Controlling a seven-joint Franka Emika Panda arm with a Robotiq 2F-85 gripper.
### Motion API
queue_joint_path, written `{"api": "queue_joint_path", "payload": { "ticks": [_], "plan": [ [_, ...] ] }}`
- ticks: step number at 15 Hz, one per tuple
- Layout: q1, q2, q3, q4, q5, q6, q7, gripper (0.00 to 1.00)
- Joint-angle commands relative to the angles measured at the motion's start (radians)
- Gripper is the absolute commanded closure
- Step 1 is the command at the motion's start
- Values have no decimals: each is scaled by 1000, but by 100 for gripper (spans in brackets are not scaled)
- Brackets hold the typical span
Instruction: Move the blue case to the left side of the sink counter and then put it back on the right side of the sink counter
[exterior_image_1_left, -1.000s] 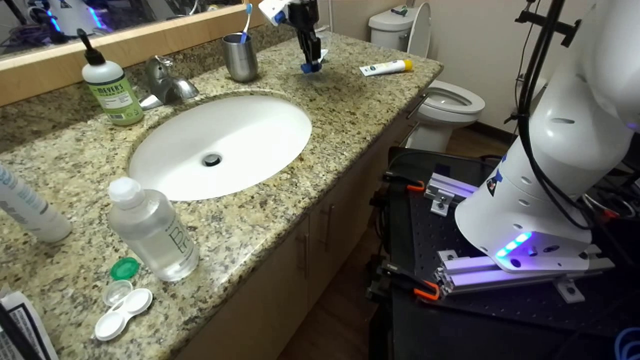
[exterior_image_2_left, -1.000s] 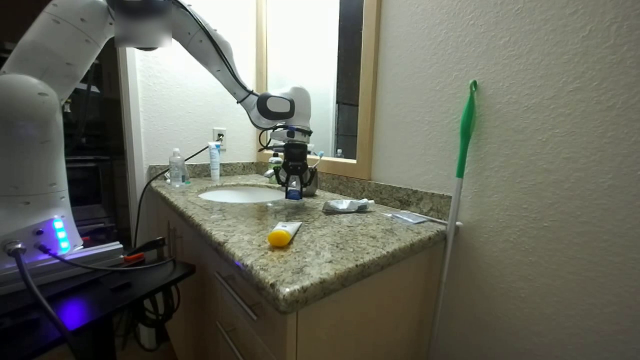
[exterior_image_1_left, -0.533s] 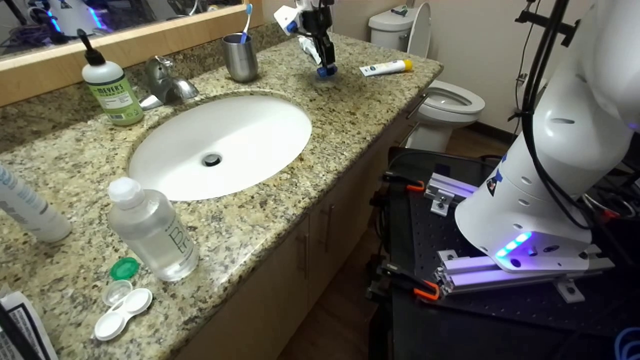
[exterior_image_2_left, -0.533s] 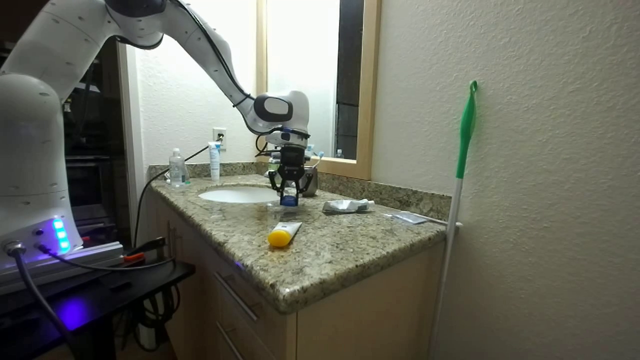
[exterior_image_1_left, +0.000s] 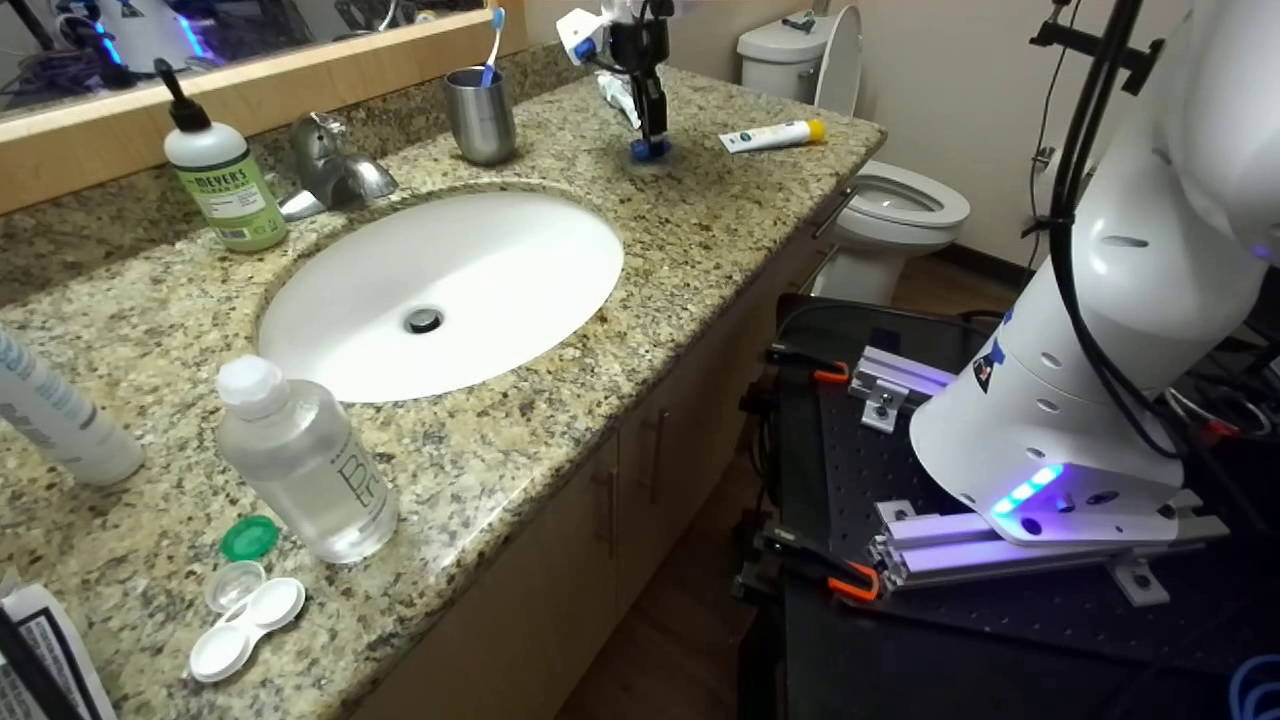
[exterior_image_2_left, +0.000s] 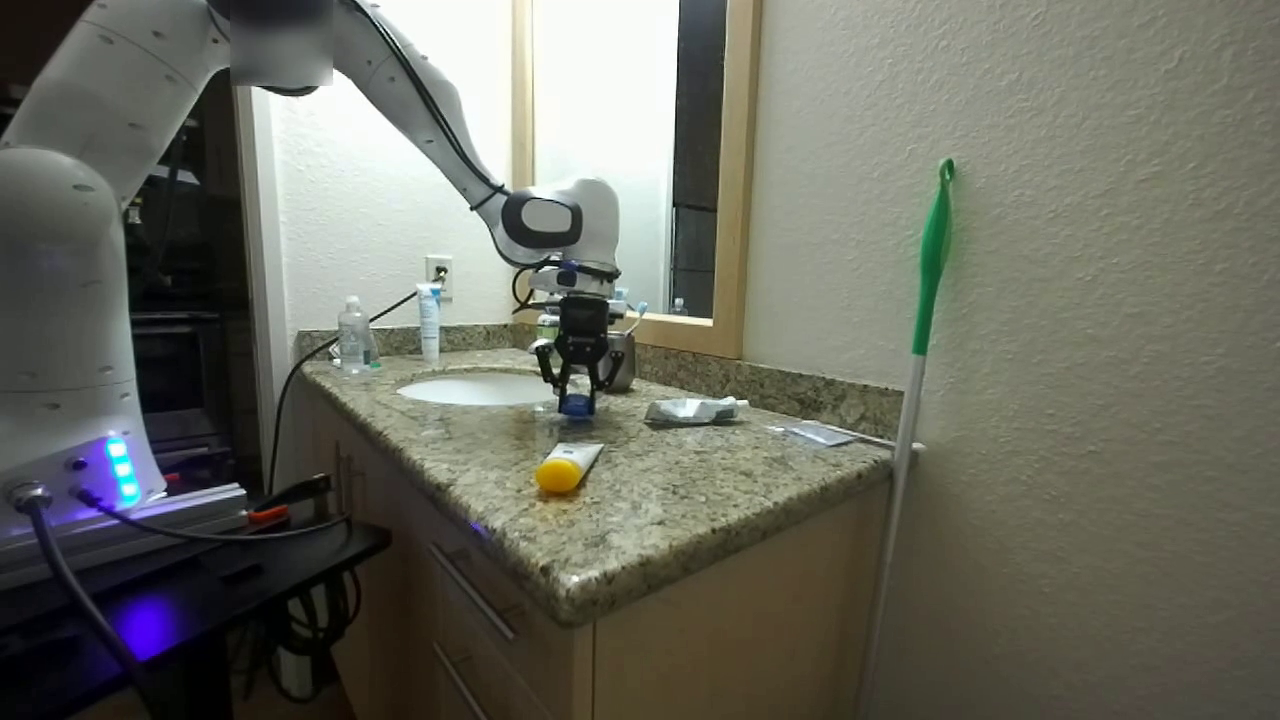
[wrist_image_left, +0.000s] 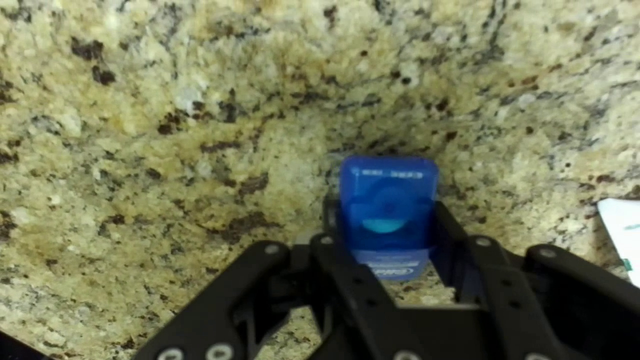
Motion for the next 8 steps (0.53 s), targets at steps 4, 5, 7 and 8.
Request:
{"api": "queue_joint_path", "payload": {
  "ticks": [4,5,7,8],
  "plan": [
    [-36,-46,30,-49,70,61,-69,18],
    [-35,-49,31,-50,74,73,-79,10],
    [-21,-58,22,-69,61,124,-82,0],
    [-17,-64,22,-82,57,161,-91,0]
  ]
}}
